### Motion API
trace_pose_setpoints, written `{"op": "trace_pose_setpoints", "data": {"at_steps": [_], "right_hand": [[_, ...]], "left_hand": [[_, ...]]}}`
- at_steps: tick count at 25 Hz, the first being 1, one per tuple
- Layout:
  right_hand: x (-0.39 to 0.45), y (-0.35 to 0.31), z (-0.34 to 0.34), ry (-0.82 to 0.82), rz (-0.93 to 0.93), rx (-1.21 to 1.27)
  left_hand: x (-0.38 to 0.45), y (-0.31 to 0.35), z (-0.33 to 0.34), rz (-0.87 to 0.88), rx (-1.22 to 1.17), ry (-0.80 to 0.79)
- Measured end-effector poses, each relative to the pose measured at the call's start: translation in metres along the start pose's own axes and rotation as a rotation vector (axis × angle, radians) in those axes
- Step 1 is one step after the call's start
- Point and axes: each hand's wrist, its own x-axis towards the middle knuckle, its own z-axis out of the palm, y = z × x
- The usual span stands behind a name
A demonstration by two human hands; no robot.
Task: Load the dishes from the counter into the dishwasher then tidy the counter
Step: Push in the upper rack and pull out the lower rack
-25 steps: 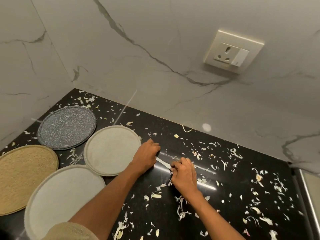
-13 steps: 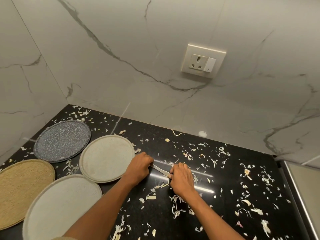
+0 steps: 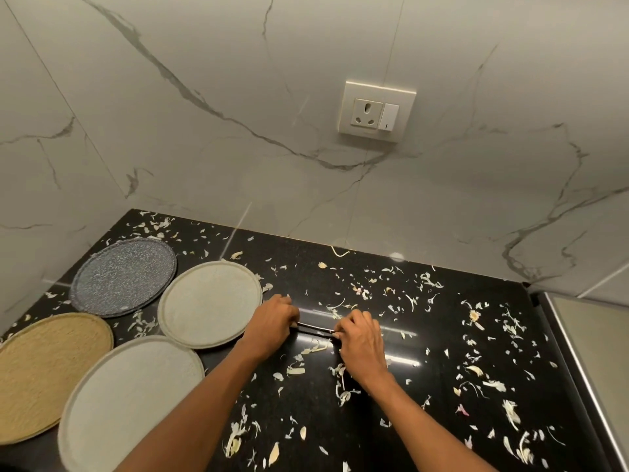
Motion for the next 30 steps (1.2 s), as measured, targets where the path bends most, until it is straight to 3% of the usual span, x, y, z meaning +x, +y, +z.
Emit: {"op": "trace_pose_setpoints", "data": {"at_steps": [10,17,25,30], "right_hand": [[-0.057,0.024,-0.040,0.087,-0.136,0.047],[-0.152,0.073,-0.081,0.042,-0.214,0.142],[-0.271,0.115,-0.127,0.002,-0.277,0.178],[-0.333,0.126,-0.150,0.064,-0.253,0.185]], "left_hand": [[-0.072,0.065,0.012,-0.005,0.076,0.124],[-0.152,0.167,0.036,-0.084,0.010,0.174],[-0.243,0.280,0.055,-0.152,0.025,0.129],[-0.278,0.322,0.056,-0.106,0.014,0.107]]}}
